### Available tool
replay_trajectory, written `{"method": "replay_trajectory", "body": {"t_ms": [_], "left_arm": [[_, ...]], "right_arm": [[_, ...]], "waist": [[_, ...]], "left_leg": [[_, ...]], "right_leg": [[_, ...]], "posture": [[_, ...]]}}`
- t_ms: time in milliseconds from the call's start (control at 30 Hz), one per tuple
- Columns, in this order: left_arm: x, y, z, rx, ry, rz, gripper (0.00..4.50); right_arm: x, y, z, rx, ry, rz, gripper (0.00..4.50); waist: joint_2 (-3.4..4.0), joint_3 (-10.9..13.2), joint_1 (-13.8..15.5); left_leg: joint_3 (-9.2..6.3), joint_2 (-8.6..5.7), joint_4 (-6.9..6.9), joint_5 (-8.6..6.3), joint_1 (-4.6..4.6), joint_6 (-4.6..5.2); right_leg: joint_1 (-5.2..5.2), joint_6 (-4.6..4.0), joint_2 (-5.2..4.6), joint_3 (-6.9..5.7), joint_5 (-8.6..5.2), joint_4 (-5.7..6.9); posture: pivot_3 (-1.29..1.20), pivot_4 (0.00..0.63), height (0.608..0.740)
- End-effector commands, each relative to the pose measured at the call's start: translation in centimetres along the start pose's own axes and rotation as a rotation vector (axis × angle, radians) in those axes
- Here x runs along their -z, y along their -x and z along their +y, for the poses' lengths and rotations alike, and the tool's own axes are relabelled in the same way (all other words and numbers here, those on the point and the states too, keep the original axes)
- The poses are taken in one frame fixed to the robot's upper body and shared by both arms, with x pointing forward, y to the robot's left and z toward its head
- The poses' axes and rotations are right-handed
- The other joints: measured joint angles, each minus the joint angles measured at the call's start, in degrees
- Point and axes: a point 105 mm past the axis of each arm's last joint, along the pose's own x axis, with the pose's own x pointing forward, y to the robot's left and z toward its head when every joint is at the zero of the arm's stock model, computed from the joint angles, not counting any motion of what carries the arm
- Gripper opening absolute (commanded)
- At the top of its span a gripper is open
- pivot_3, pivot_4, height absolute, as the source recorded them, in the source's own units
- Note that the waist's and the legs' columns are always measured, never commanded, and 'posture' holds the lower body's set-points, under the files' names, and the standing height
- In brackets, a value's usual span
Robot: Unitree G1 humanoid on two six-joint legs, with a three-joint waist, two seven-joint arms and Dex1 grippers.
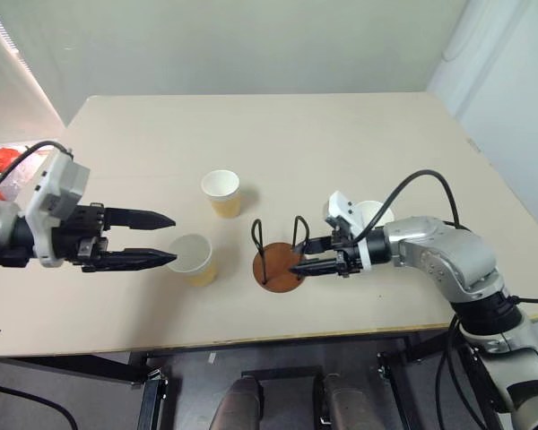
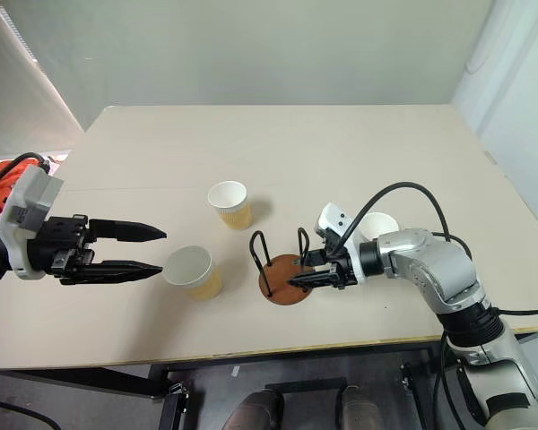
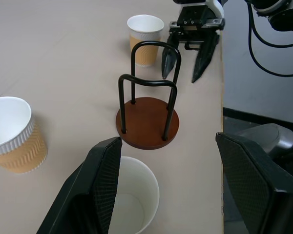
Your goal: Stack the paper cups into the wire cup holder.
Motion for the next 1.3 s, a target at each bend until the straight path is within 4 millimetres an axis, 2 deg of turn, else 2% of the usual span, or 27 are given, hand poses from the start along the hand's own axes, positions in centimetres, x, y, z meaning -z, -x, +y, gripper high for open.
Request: {"method": "replay_trajectory", "body": {"t_ms": [33,100,167,300,367,433,500,667,933,1033,1100,1133,1300], "left_arm": [[-1.3,0.1,0.2,-0.010,-0.062,-0.014,3.37],[-1.9,0.0,0.3,0.000,-0.083,-0.027,3.37],[-2.3,-0.2,0.2,0.015,-0.099,-0.036,3.37],[-4.4,-0.2,0.1,0.034,-0.144,-0.129,3.37],[-5.1,-0.2,0.5,0.010,-0.166,-0.152,3.37],[-5.4,-0.4,0.5,0.007,-0.187,-0.152,3.37],[-5.0,-0.8,0.9,-0.013,-0.203,-0.116,3.37],[-4.2,-0.9,1.5,-0.036,-0.200,-0.085,3.37],[-3.6,-0.3,1.2,-0.046,-0.173,-0.064,3.37],[-3.4,-0.2,0.9,-0.051,-0.171,-0.061,3.37],[-3.3,-0.1,0.9,-0.056,-0.170,-0.060,3.37],[-3.3,-0.1,0.8,-0.057,-0.170,-0.059,3.37],[-3.0,-0.1,0.7,-0.062,-0.170,-0.059,3.37]], "right_arm": [[-1.0,2.0,0.4,-0.004,0.178,0.055,3.96],[-1.6,4.3,0.8,-0.021,0.247,0.087,4.45],[-2.5,6.2,1.1,-0.027,0.273,0.089,4.45],[-4.3,10.1,0.8,0.066,0.348,0.103,4.45],[-4.8,11.3,0.1,0.142,0.383,0.126,4.45],[-4.3,12.1,-1.3,0.215,0.391,0.180,4.45],[-3.0,12.2,-2.6,0.248,0.381,0.241,4.45],[0.4,10.8,-4.9,0.261,0.374,0.367,4.45],[3.3,9.0,-7.0,0.248,0.403,0.467,4.45],[3.1,8.8,-7.4,0.248,0.412,0.464,3.87],[2.9,8.8,-7.5,0.249,0.420,0.461,3.24],[2.9,8.9,-7.6,0.247,0.422,0.462,2.76],[2.4,9.6,-7.7,0.243,0.439,0.470,1.28]], "waist": [[-0.01,0.0,0.3],[-0.02,0.0,0.4],[-0.05,0.0,0.4],[-0.09,0.0,0.4],[-0.09,0.0,0.2],[-0.10,0.0,0.1],[-0.10,0.0,0.0],[-0.09,0.0,0.0],[-0.07,0.0,0.0],[-0.07,0.0,0.0],[-0.07,0.0,0.0],[-0.07,0.0,0.1],[-0.07,0.0,0.1]], "left_leg": [[-0.01,0.00,0.00,0.00,-0.02,0.00],[0.00,-0.01,0.01,-0.01,-0.04,0.00],[-0.01,-0.02,0.02,-0.02,-0.10,0.00],[0.01,-0.02,0.00,-0.03,-0.12,-0.01],[0.01,-0.02,-0.02,-0.04,-0.09,-0.01],[0.02,-0.01,-0.04,-0.04,-0.05,0.00],[0.01,0.00,-0.04,-0.05,0.00,0.01],[0.01,0.05,0.01,-0.05,0.10,0.07],[0.01,0.08,0.01,-0.09,0.09,0.16],[0.02,0.09,0.02,-0.11,0.08,0.16],[0.02,0.08,0.01,-0.12,0.08,0.15],[0.02,0.09,0.01,-0.12,0.08,0.15],[0.01,0.08,0.02,-0.12,0.08,0.14]], "right_leg": [[0.00,0.00,-0.01,-0.01,0.00,-0.02],[0.00,0.00,-0.02,0.00,0.00,-0.04],[-0.01,0.00,-0.02,-0.01,0.00,-0.07],[0.00,0.03,-0.02,-0.01,-0.02,-0.13],[0.01,0.10,-0.02,-0.01,-0.06,-0.12],[0.03,0.14,-0.02,-0.01,-0.08,-0.12],[0.07,0.19,-0.01,-0.01,-0.09,-0.11],[0.16,0.35,-0.01,-0.01,-0.03,-0.09],[0.15,0.41,-0.01,-0.02,0.00,-0.08],[0.14,0.41,-0.02,-0.02,0.00,-0.08],[0.14,0.40,-0.01,-0.02,0.00,-0.08],[0.14,0.40,-0.02,-0.03,0.00,-0.08],[0.16,0.40,-0.02,-0.03,0.00,-0.07]], "posture": [[0.00,0.150,0.740],[0.00,0.150,0.740],[0.00,0.150,0.740],[0.00,0.150,0.740],[0.00,0.150,0.740],[0.00,0.150,0.740],[0.00,0.150,0.740],[0.00,0.150,0.740],[0.00,0.150,0.740],[0.00,0.150,0.740],[0.00,0.150,0.740],[0.00,0.150,0.740],[0.00,0.150,0.740]]}}
